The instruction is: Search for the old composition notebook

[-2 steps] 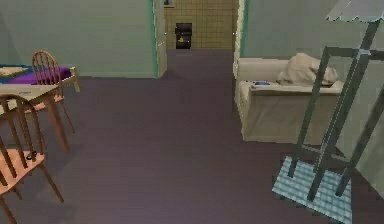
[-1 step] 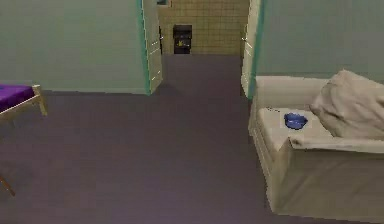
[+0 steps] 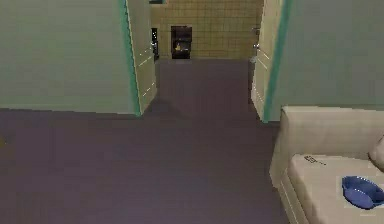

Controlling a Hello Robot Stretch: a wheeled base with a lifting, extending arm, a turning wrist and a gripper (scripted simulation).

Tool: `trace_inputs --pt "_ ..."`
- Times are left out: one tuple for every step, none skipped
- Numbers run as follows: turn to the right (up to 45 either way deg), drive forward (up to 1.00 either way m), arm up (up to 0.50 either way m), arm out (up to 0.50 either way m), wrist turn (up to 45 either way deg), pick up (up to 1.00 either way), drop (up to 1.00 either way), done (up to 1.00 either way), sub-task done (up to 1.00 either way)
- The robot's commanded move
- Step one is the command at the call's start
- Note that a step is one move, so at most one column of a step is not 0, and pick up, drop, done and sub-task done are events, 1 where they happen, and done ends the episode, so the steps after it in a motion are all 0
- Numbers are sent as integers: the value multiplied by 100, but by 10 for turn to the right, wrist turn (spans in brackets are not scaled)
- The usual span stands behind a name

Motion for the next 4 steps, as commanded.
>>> trace_inputs --pt "0 100 0 0 0 0 0 0 0" --pt "0 100 0 0 0 0 0 0 0" --pt "0 100 0 0 0 0 0 0 0" --pt "0 85 0 0 0 0 0 0 0"
